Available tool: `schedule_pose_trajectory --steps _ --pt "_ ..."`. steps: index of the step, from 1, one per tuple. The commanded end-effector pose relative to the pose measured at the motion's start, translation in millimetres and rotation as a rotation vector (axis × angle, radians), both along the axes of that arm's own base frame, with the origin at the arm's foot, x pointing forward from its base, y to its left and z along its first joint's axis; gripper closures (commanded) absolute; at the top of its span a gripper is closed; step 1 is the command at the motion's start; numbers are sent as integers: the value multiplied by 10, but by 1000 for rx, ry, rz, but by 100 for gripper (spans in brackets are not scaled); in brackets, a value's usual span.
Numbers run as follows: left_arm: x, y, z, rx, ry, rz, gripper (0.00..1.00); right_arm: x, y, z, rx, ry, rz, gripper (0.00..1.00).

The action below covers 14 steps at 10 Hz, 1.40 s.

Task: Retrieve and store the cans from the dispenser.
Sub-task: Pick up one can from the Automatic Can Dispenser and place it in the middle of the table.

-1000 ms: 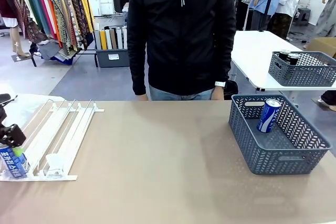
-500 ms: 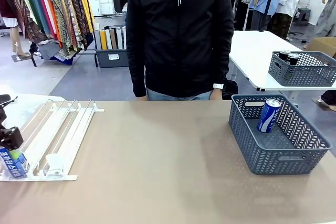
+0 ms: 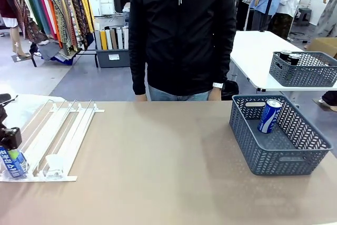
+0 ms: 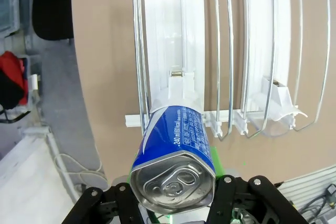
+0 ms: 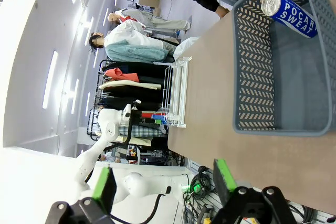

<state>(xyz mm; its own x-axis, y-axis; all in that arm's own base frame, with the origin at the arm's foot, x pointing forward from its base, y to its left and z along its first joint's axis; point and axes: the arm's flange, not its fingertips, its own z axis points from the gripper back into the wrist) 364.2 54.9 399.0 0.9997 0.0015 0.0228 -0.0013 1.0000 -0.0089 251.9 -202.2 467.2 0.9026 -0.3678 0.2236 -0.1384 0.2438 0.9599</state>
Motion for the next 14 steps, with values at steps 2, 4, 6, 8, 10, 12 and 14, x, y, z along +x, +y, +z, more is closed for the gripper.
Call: schedule_pose_trajectory --steps 2,4,6,8,10,12,14 --pt "-285 -101 -85 -6 -62 -11 100 7 -8 24 8 -17 -2 0" --pt "-359 -184 126 -25 -93 -44 100 7 -8 24 8 -17 -2 0" --pt "-503 -241 602 -14 -150 -45 100 7 -8 24 8 -17 -2 0" --pt "-631 -209 1158 -12 -264 -24 100 7 -8 24 8 -17 -2 0" --pt "-770 -213 1668 -7 -360 -23 100 7 -8 24 8 -17 -2 0" --pt "-869 -236 1916 -16 -414 -31 100 7 -8 24 8 -17 -2 0" --pt "-867 -163 1917 -53 -393 -6 100 7 -8 24 8 -17 -2 0"
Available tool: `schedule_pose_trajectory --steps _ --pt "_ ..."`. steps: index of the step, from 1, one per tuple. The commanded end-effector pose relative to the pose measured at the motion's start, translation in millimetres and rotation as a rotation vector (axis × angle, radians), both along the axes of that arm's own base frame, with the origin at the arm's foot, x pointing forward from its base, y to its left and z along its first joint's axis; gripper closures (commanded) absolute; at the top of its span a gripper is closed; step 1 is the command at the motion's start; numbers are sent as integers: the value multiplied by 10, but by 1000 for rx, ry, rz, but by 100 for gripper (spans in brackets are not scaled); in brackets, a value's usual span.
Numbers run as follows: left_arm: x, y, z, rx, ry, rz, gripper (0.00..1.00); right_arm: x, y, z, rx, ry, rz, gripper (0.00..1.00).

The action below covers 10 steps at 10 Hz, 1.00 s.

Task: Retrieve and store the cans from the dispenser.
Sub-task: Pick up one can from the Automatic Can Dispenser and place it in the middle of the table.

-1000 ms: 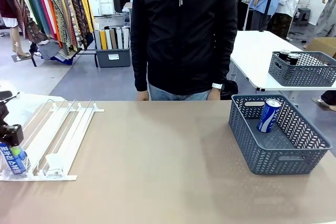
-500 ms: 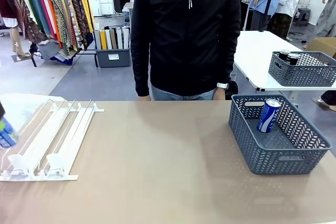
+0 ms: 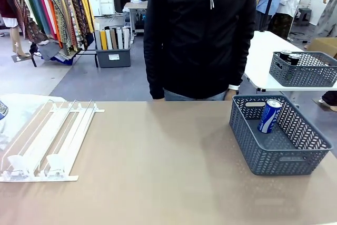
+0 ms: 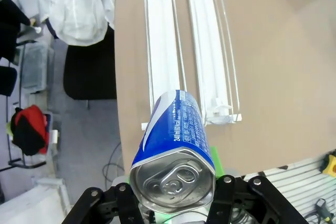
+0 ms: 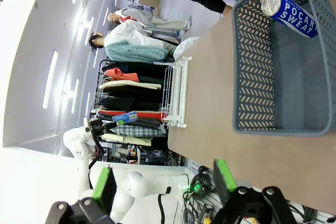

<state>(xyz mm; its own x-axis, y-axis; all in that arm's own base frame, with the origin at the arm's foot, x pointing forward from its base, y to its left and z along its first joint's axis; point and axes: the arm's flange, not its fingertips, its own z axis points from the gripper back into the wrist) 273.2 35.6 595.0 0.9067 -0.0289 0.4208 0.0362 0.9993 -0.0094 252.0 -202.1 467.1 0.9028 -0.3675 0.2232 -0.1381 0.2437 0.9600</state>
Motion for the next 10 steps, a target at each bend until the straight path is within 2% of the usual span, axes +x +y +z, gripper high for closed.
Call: schedule_pose_trajectory --steps 1,6,7,8,10 --pt "-9 -11 14 14 -5 -4 100 6 -9 25 8 -18 -2 0" --pt "9 -1 -20 3 6 -2 100 6 -9 25 8 -18 -2 0" --pt "82 -335 44 77 45 46 100 6 -9 25 8 -18 -2 0" --pt "217 -888 139 72 7 -163 100 6 -9 25 8 -18 -2 0" --pt "516 -1880 167 101 9 -313 100 6 -9 25 8 -18 -2 0"
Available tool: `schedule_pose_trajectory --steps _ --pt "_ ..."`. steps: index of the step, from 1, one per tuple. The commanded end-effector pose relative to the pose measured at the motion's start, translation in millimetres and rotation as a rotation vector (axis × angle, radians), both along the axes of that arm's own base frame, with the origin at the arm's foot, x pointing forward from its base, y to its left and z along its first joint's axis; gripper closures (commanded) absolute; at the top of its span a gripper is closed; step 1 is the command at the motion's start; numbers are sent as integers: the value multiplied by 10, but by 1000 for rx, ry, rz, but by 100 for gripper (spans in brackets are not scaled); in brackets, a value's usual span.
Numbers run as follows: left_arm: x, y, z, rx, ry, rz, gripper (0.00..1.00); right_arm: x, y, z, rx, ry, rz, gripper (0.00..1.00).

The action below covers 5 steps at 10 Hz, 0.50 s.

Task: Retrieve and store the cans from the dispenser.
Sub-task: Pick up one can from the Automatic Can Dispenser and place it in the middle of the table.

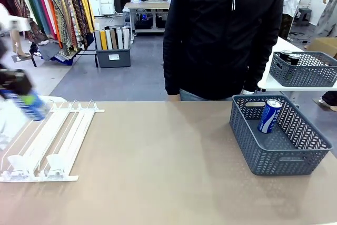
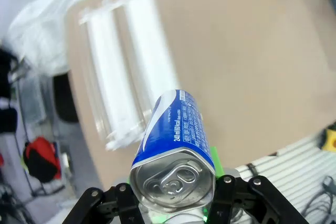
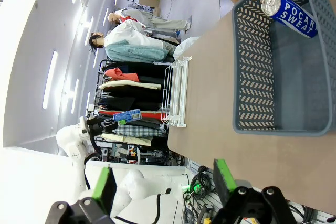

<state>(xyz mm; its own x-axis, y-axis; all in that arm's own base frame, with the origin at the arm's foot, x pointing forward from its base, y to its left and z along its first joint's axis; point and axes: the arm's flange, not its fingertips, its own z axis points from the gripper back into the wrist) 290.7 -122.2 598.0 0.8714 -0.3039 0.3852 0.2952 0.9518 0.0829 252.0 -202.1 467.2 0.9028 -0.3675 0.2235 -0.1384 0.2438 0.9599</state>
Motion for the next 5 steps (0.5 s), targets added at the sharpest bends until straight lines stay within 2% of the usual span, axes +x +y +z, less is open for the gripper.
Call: schedule_pose_trajectory --steps 1,3,5 --pt "509 -796 92 1 -13 -77 100 7 -9 24 8 -18 -2 0" --pt "749 -1847 -233 8 36 -269 100 7 -9 24 8 -18 -2 0" --pt "869 -2510 -674 -2 -17 -360 100 7 -9 24 8 -18 -2 0"
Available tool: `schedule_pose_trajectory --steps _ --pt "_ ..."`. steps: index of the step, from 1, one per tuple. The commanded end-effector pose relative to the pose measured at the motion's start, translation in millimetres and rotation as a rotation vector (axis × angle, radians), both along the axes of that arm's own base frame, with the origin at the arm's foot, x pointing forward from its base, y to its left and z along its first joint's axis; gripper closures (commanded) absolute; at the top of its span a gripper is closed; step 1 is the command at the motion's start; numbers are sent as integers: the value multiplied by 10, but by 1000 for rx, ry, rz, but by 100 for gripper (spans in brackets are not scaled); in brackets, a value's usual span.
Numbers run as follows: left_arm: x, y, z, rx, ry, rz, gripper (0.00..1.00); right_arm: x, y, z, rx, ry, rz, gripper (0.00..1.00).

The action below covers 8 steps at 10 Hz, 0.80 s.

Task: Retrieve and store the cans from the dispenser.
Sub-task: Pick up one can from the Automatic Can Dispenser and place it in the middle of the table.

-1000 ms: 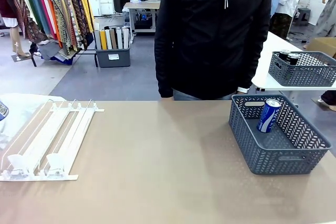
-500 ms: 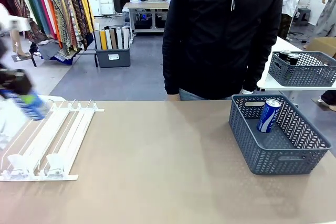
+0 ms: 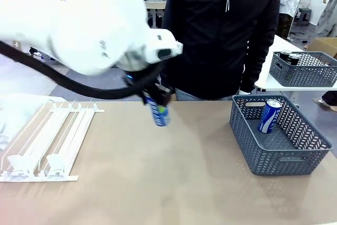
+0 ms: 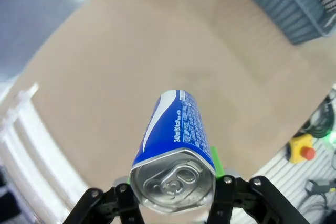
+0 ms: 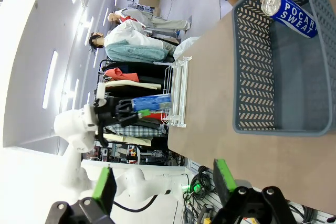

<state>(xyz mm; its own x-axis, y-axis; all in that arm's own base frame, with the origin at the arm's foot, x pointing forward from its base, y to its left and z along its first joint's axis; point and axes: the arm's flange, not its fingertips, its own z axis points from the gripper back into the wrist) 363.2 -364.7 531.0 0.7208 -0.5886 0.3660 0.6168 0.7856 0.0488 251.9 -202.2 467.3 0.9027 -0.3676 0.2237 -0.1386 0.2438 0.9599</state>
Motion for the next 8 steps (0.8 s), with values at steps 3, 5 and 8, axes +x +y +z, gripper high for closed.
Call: schedule_pose_trajectory --steps 3,5,8 --pt "121 -629 -799 96 30 -201 100 8 -8 23 9 -17 -2 0" --pt "163 -669 -1203 139 118 -233 100 8 -8 23 9 -17 -2 0" --pt "354 -613 -1323 97 155 -155 100 8 -8 23 9 -17 -2 0"
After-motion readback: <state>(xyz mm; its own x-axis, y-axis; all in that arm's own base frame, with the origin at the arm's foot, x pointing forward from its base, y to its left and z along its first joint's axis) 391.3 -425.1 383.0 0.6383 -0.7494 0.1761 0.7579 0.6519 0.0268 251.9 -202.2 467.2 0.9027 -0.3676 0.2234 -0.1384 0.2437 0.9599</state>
